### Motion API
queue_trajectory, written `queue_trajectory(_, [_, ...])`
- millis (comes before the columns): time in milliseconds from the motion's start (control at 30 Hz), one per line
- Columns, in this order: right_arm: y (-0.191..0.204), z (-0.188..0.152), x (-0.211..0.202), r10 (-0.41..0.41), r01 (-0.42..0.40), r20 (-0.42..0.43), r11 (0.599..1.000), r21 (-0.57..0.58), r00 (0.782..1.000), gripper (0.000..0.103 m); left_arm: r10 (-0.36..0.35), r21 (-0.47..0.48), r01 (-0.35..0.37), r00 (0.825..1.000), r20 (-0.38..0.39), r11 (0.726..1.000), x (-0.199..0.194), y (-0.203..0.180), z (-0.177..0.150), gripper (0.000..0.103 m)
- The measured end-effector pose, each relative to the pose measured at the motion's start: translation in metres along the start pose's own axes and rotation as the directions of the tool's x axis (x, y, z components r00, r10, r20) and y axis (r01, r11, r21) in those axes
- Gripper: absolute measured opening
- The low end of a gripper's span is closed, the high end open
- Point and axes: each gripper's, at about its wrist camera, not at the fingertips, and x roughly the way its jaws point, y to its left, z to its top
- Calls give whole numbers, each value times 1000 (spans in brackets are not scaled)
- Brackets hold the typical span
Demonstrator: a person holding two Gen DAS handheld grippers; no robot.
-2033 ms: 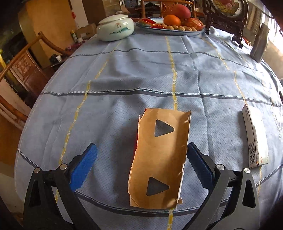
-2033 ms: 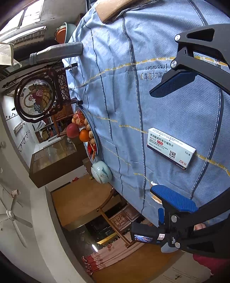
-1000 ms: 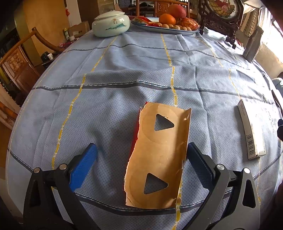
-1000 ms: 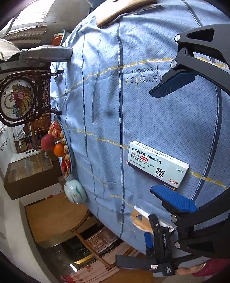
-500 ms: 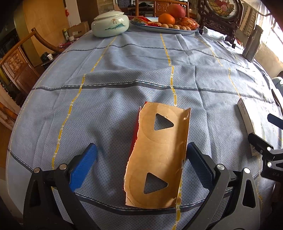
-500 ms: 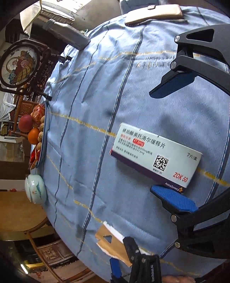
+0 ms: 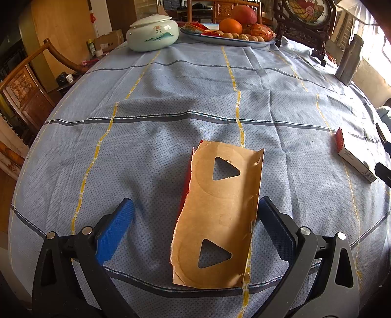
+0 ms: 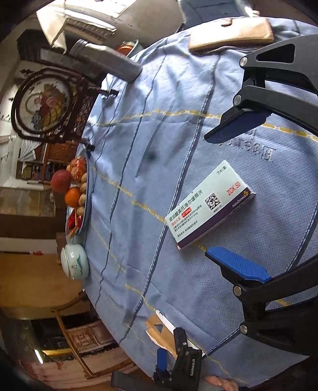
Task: Collect trash
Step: 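Close the left gripper on the cardboard while the right gripper grasps the white medicine box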
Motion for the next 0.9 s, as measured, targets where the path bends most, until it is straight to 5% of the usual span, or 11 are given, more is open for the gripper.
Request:
queue_trajectory(100, [-1, 3, 18, 7, -9, -44, 1000, -30, 999, 87, 0, 0, 0, 1000, 0, 1000, 0, 0, 0, 98])
queue_trajectory(367, [7, -16, 3, 246, -245, -104, 969, 24, 964, 83, 0, 0, 0, 1000, 0, 1000, 0, 0, 0, 98])
queue_trajectory(567, [11, -11, -9, 62, -63, -55, 998, -15, 997, 83, 0, 0, 0, 1000, 0, 1000, 0, 0, 0, 98])
queue_trajectory(900, [1, 4, 20, 59, -56, -33, 995, 86, 998, 84, 1, 0, -1, 1000, 0, 1000, 0, 0, 0, 98])
